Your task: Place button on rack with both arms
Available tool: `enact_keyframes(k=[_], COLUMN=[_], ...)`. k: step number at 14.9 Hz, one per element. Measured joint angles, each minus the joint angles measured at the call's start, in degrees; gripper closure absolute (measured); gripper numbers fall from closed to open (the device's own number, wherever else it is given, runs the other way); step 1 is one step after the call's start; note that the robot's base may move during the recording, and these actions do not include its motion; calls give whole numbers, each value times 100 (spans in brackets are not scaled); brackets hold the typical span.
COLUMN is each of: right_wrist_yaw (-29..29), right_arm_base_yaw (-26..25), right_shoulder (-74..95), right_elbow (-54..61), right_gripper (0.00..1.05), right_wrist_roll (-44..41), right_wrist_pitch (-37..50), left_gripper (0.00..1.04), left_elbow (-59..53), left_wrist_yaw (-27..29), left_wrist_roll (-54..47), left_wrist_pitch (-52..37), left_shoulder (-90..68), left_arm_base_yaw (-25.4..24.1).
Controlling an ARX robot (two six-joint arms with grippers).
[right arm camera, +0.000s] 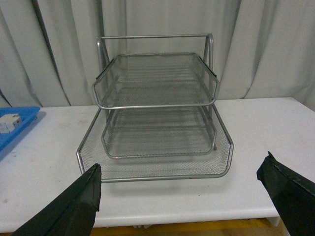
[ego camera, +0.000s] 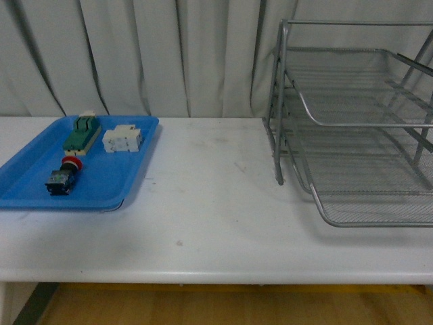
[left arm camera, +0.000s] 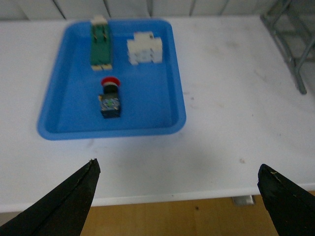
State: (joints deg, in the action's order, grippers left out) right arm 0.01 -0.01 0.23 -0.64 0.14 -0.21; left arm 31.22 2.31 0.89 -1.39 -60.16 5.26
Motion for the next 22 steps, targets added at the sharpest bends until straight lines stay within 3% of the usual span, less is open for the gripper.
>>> enact_keyframes(k=[2, 6, 10, 16, 20, 21, 22], right_wrist_yaw=[0, 0, 0, 0, 0, 0, 0], right_arm_base_yaw=[0, 0, 0, 0, 0, 0, 0], right_shoulder=[0, 0, 0, 0, 0, 0, 0], right_elbow=[0, 0, 0, 0, 0, 0, 0], right_gripper=[6, 6, 6, 6, 6, 6, 6], right_wrist_roll=[0, 0, 0, 0, 0, 0, 0], right_wrist_pitch=[-2, -2, 0, 0, 0, -2, -2], left_gripper=[7, 7, 7, 7, 7, 17, 37], left_elbow=[1093, 3552, 5366, 6645, 6642, 6614, 6516], left_wrist_yaw=[-122, -428, -439, 79, -22, -74, -151], left_wrist_roll=[-136, -114, -96, -87, -96, -101, -83], left_wrist_pitch=[-39, 817, 1429, 1950, 1808, 1768, 1543], left_shoulder=[-1943, -4918, -6566, -7713, -7932, -7932, -7930], left_arm_base_yaw=[-240, -876, -977, -1102, -1172, -1141, -1117])
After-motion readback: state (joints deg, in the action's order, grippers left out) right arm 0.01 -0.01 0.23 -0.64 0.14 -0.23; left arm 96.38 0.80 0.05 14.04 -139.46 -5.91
